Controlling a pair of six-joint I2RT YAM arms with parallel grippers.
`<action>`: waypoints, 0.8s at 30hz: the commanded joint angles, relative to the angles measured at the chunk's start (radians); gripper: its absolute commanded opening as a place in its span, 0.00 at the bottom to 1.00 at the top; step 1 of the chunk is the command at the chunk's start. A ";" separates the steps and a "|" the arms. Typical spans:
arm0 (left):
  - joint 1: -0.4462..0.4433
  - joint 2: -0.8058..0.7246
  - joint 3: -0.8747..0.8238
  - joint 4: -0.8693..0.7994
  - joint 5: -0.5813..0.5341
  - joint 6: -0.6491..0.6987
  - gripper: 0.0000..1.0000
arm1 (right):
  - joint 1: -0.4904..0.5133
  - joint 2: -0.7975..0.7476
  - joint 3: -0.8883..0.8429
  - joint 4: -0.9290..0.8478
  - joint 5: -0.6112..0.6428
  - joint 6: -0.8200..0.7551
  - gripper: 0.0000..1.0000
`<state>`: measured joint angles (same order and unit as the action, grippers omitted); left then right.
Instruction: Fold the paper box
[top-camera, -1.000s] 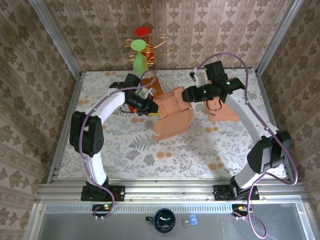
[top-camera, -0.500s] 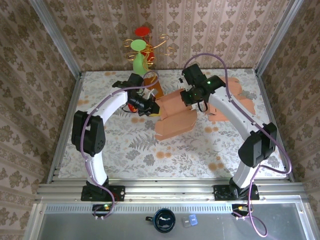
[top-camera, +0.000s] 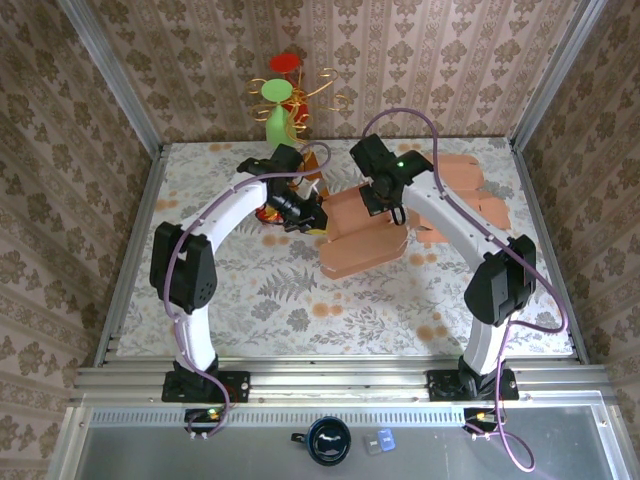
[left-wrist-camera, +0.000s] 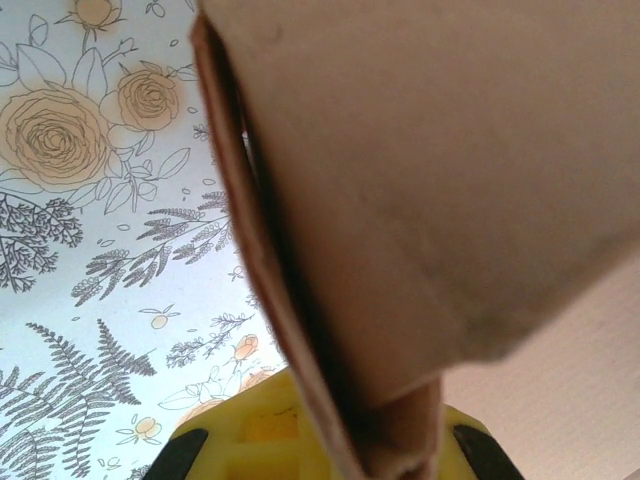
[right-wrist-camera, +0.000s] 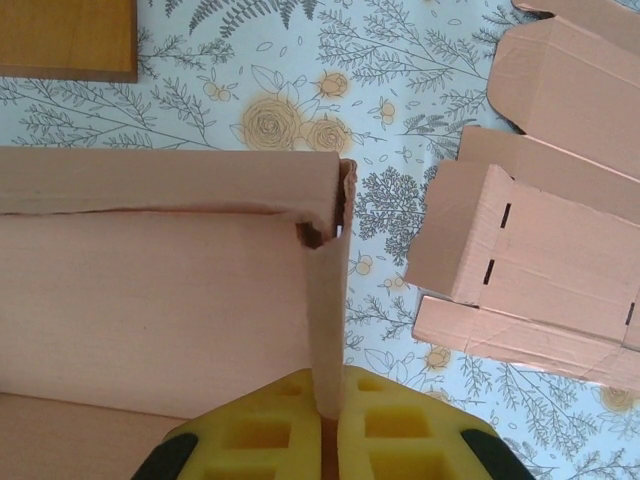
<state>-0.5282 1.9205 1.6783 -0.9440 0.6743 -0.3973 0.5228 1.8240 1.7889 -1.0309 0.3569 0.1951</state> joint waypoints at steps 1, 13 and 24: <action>-0.009 0.006 0.037 -0.040 -0.010 -0.001 0.00 | -0.001 0.030 0.025 -0.043 0.059 0.026 0.15; -0.017 0.012 0.039 -0.039 -0.013 -0.005 0.00 | 0.008 0.037 0.007 -0.044 0.110 0.053 0.10; -0.036 0.006 -0.007 0.025 -0.092 -0.086 0.00 | 0.036 0.060 -0.001 -0.085 0.228 0.171 0.00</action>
<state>-0.5629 1.9255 1.6882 -0.9375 0.6163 -0.4423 0.5514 1.8736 1.7889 -1.0676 0.4946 0.3157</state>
